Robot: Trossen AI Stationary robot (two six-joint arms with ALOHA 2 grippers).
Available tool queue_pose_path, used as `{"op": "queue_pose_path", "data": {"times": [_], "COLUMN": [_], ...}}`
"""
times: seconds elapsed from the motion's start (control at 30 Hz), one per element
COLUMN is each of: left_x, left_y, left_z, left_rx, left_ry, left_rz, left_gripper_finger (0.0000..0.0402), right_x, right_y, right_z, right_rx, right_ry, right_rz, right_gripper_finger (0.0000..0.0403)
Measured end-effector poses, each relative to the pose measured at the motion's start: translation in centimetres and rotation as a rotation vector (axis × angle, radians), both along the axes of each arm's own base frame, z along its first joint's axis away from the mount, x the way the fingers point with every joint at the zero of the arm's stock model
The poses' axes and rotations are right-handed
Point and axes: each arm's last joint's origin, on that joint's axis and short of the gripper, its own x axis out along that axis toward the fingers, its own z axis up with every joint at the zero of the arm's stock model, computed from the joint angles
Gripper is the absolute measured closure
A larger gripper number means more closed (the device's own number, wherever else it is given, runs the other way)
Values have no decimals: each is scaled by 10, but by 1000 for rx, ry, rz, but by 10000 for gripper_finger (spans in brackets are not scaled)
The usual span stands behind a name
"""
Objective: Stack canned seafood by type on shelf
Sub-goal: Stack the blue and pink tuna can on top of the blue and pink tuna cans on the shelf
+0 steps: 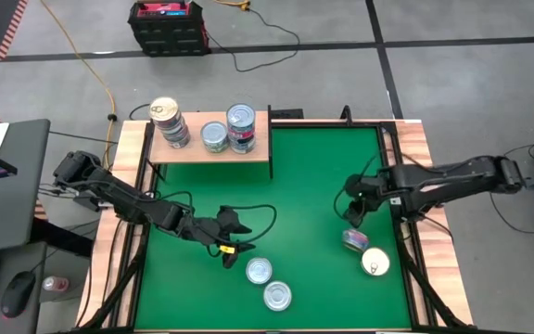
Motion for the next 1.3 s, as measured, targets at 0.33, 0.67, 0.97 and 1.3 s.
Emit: {"op": "queue_pose_path", "data": {"times": [0.33,0.67,0.97,1.3], "left_x": [6,9,9,8], "left_y": [19,32,31,31], "left_z": [0,-3,-3,-4], "left_rx": [-33,-44,-50,-47], "left_ry": [-11,35,46,61], "left_rz": [147,92,53,27], "left_gripper_finger": [166,166,166,166], "right_x": [19,29,23,19], "right_y": [25,56,73,80], "right_z": [32,31,23,1], "right_rx": [36,69,-67,-38], "right_ry": [26,137,209,200], "right_rz": [249,268,284,260], "right_gripper_finger": [284,99,78,78]}}
